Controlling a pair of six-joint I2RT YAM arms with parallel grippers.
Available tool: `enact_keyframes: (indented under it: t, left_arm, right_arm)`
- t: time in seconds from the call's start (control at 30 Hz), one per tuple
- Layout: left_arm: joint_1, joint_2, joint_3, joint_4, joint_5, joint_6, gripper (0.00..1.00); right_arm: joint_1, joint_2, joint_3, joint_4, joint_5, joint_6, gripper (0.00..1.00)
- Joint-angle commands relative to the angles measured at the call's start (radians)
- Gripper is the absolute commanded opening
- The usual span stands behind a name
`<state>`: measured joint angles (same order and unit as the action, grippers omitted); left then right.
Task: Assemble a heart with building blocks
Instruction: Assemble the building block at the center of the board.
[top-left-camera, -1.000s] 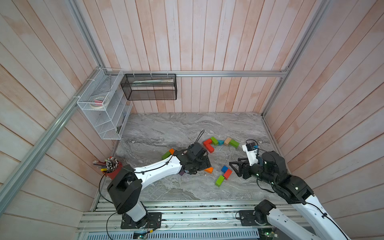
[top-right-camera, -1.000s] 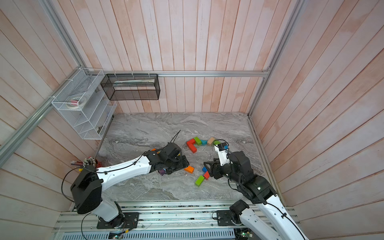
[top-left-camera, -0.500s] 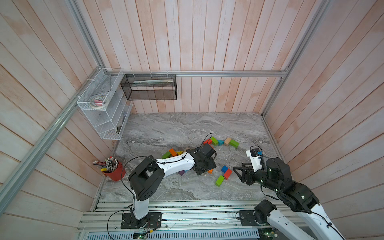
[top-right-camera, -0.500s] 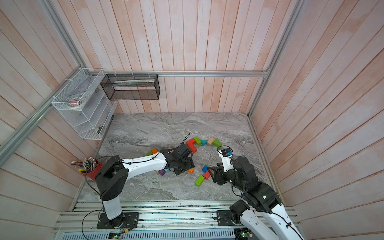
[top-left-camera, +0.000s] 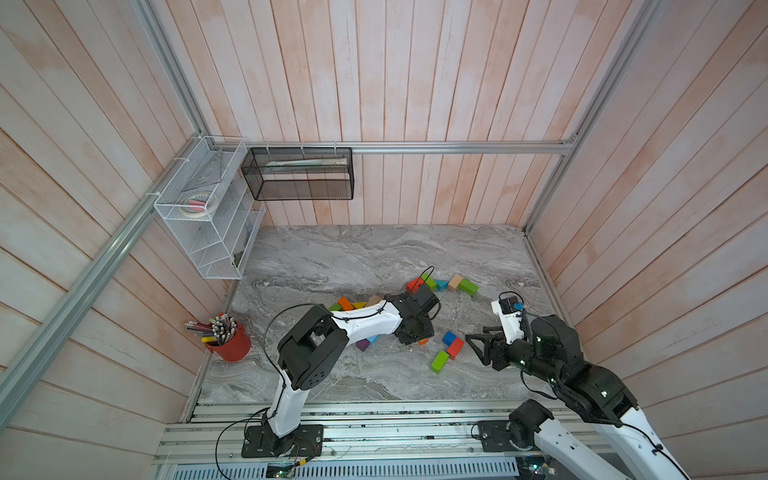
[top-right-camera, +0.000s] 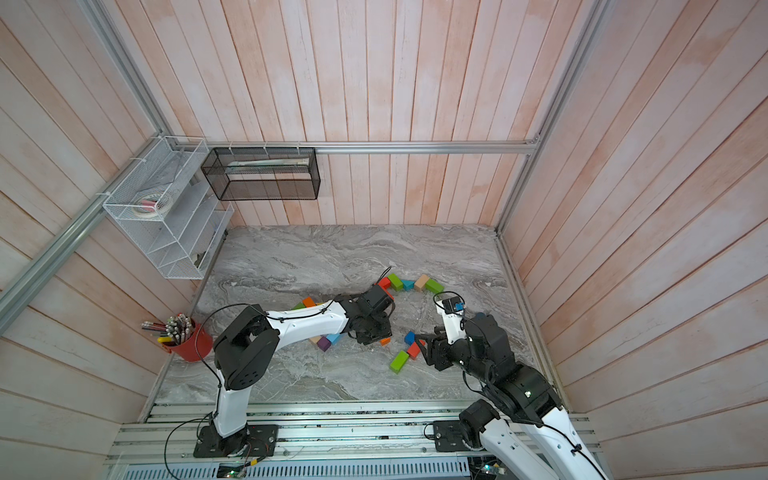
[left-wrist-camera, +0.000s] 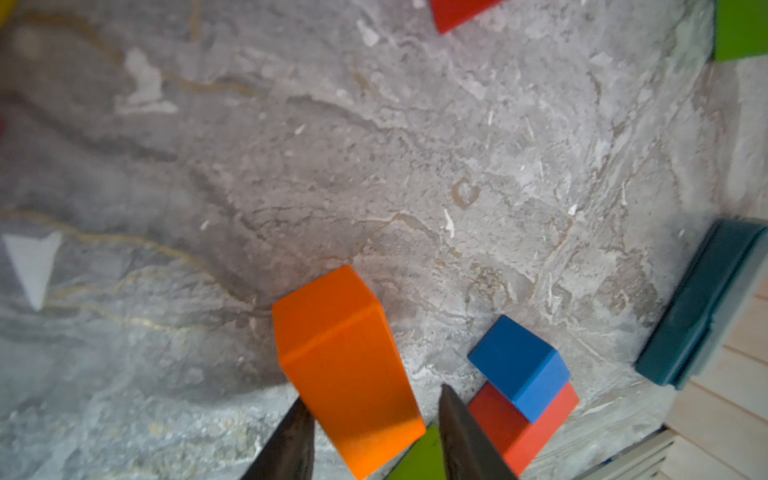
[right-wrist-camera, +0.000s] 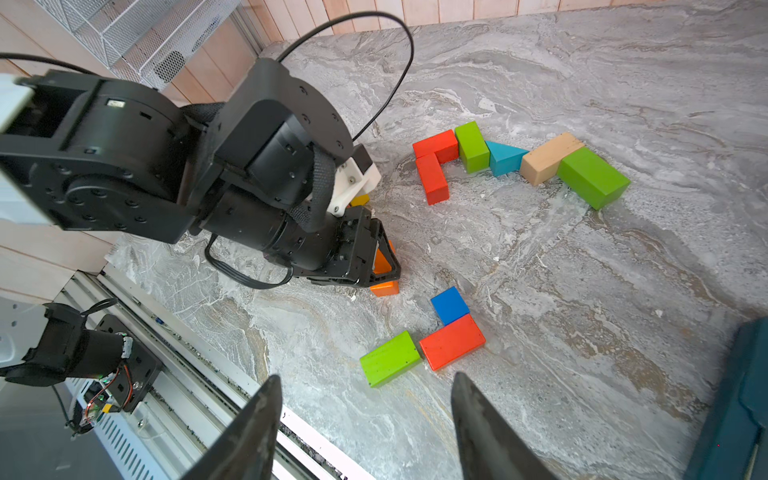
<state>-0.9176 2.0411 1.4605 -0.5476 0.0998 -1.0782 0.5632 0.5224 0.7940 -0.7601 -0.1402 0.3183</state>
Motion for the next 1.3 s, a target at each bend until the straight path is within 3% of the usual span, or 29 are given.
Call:
enact_keyframes:
  t: [0.0, 0.37, 0.73, 1.0, 1.27]
  left_arm:
    - [-0.007, 0.037, 0.063, -0.042, -0.009, 0.091, 0.46]
    - [-0.013, 0.149, 0.205, -0.121, -0.009, 0.329, 0.37]
    - [-0.015, 0.215, 0.331, -0.103, -0.015, 0.520, 0.25]
    - [-0.015, 0.312, 0.483, -0.107, -0.038, 0.691, 0.24]
    - [-0.016, 0.382, 0.576, -0.044, -0.048, 0.827, 0.21]
  right_arm:
    - [0.004, 0.006, -0.010, 0.000, 0.005, 0.002, 0.64]
    - [0.003, 0.008, -0.009, -0.004, 0.016, 0.008, 0.64]
    - [0.004, 0.000, 0.006, -0.024, 0.131, 0.060, 0.62]
    - [0.004, -0.050, 0.014, -0.042, 0.232, 0.112, 0.60]
    - [0.004, -0.108, 0.015, -0.045, 0.257, 0.134, 0.59]
